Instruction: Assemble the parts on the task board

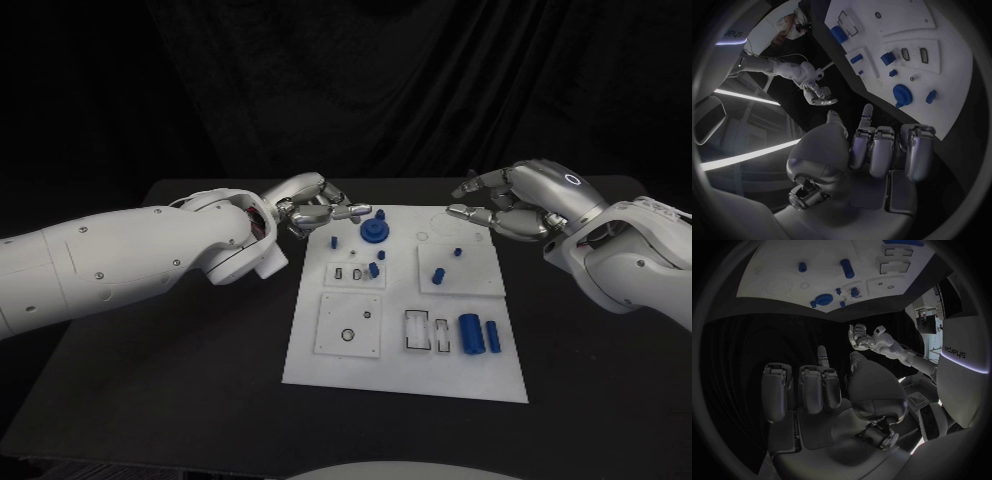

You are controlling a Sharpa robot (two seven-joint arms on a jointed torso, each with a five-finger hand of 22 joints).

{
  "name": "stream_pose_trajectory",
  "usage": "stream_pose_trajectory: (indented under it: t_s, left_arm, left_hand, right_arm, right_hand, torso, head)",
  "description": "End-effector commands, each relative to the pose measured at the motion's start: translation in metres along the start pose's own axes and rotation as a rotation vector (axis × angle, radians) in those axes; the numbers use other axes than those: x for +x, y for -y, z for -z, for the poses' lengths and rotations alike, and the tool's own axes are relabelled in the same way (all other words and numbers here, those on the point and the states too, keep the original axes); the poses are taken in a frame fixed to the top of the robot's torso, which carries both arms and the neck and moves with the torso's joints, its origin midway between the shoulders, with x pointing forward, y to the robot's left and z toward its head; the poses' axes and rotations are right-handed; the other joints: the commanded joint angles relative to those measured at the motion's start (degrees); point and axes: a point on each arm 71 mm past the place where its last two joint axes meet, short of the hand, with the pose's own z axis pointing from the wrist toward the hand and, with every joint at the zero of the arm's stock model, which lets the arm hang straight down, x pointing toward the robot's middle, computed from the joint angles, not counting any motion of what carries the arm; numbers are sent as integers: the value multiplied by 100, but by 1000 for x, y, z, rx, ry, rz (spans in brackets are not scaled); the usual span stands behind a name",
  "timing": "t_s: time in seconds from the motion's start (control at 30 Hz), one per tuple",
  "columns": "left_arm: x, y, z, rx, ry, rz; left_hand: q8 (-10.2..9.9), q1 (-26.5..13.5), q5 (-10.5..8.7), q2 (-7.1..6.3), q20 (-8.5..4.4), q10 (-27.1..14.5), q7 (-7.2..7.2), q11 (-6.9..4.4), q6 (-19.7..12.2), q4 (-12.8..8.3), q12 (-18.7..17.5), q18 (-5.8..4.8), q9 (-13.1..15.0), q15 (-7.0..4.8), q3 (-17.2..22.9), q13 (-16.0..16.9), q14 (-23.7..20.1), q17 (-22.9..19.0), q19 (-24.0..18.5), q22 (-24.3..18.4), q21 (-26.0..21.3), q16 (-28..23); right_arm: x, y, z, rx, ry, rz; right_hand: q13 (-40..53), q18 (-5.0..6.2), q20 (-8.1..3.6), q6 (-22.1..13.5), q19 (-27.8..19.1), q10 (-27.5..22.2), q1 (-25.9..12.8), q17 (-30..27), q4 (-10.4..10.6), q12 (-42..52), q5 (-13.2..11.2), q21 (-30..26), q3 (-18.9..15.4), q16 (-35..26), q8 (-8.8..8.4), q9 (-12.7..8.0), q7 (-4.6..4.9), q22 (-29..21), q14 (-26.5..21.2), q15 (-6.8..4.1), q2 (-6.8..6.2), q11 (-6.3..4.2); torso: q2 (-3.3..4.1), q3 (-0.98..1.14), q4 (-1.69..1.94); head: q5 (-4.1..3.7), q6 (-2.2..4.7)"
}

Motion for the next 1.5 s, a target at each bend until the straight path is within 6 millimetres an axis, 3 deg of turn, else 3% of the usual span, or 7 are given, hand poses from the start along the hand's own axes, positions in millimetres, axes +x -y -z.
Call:
stream_pose_trajectory:
  t_s: [0.03,0.5,0.53,0.6,0.8,1.03,1.5]
  left_arm:
    - [2,-5,-2,-32,-98,-36]
    - [-4,-11,-19,-7,-120,63]
    - [-3,-11,-19,-25,-118,66]
    - [-2,-13,-19,-65,-115,56]
    - [6,-14,-18,-176,-131,-129]
    - [18,-10,-20,-274,-165,-300]
    - [37,1,-33,-397,-234,-408]
  left_hand:
    - [102,-576,-207,90,-18,351,-22,-29,83,3,-3,-51,91,-42,-277,1243,595,1505,-15,679,-16,15]
    - [240,-1498,52,407,-73,593,-86,-92,151,-141,57,-157,419,-94,-123,1505,595,1505,373,1137,123,15]
    - [264,-744,853,353,-86,593,-116,-112,202,-409,57,-169,464,-114,244,1505,595,1505,421,1187,139,15]
    - [274,-232,1136,286,-111,593,-151,-152,241,-414,57,-176,526,-149,287,1505,595,1505,450,1216,146,15]
    - [1039,553,1303,36,-313,593,-457,-429,696,-439,57,-255,1287,-385,370,1505,595,1505,741,1505,245,15]
    - [2107,306,631,-163,-617,593,-710,-683,516,-45,57,-255,2786,-664,276,1505,595,1505,741,1505,245,15]
    - [1953,210,579,-181,-658,593,-705,-698,402,-29,57,-255,3131,-694,328,1505,595,1505,741,1505,245,15]
  right_arm:
    - [0,3,0,20,-4,-3]
    - [8,9,-6,58,-28,-26]
    - [8,9,-6,60,-31,-27]
    - [9,9,-6,64,-38,-28]
    - [10,11,-6,80,-50,-28]
    - [11,13,-6,92,-59,-27]
    - [13,14,-7,109,-71,-27]
  right_hand:
    - [1507,-37,43,51,434,608,4,800,-1,15,-14,0,-52,7,20,8,-1,1380,466,54,62,35]
    - [1507,-36,50,87,431,608,135,794,-12,15,71,-7,-95,6,7,1,14,1377,465,63,120,46]
    - [1507,-35,51,91,431,608,146,790,-10,15,81,-7,-99,5,6,0,15,1377,464,65,130,47]
    - [1507,-34,52,102,428,608,171,787,-10,15,105,-13,-113,3,4,-1,19,1375,464,67,141,50]
    - [1507,-35,59,134,430,608,275,787,-12,15,203,-9,-158,5,-6,-6,28,1376,464,73,167,58]
    - [1507,-34,65,217,430,608,387,784,-13,15,328,-10,-212,6,6,-1,32,1376,463,79,199,62]
    - [1507,-33,71,273,428,608,658,770,-27,15,541,-16,-275,3,-23,-9,38,1374,461,83,233,67]
  torso:
    - [-52,53,-24]
    - [-125,162,-164]
    - [-126,165,-171]
    - [-127,157,-156]
    - [-170,168,-146]
    - [-194,155,-180]
    - [-205,163,-210]
  head:
    - [-31,52]
    - [135,431]
    - [136,425]
    - [120,411]
    - [127,247]
    - [165,78]
    - [227,-164]
